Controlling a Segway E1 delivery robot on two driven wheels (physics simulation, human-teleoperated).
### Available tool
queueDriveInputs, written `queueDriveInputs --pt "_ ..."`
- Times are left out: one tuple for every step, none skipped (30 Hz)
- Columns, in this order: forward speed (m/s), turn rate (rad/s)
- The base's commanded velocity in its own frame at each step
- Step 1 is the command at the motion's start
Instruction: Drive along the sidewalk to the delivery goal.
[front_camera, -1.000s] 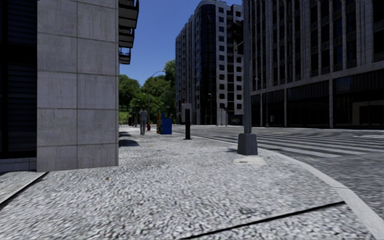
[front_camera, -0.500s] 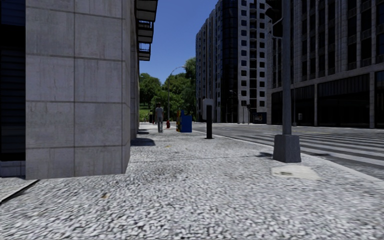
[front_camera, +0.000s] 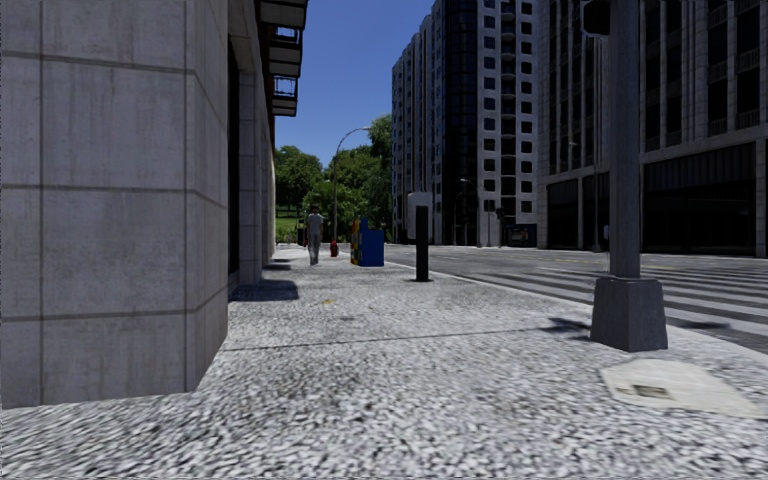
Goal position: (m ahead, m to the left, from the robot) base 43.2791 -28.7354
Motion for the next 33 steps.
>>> queueDriveInputs --pt "1.67 -0.37" --pt "1.67 -0.48" --pt "1.67 -0.52" --pt "1.67 -0.53" --pt "1.67 -0.53" --pt "1.67 -0.53" --pt "1.67 -0.07" --pt "1.67 0.0" --pt "1.67 0.0" --pt "1.67 0.0" --pt "1.67 0.0" --pt "1.67 0.0" --pt "1.67 0.0" --pt "1.67 0.0" --pt "1.67 0.0" --pt "1.67 0.0" --pt "1.67 0.0" --pt "1.67 0.0" --pt "1.67 0.0" --pt "1.67 0.0" --pt "1.67 0.0" --pt "1.67 0.0" --pt "1.67 0.0" --pt "1.67 0.0" --pt "1.67 0.0" --pt "1.67 0.0" --pt "1.67 0.0" --pt "1.67 0.0" --pt "1.67 0.0" --pt "1.67 0.0" --pt "1.67 0.0" --pt "1.67 0.0" --pt "1.67 0.0"
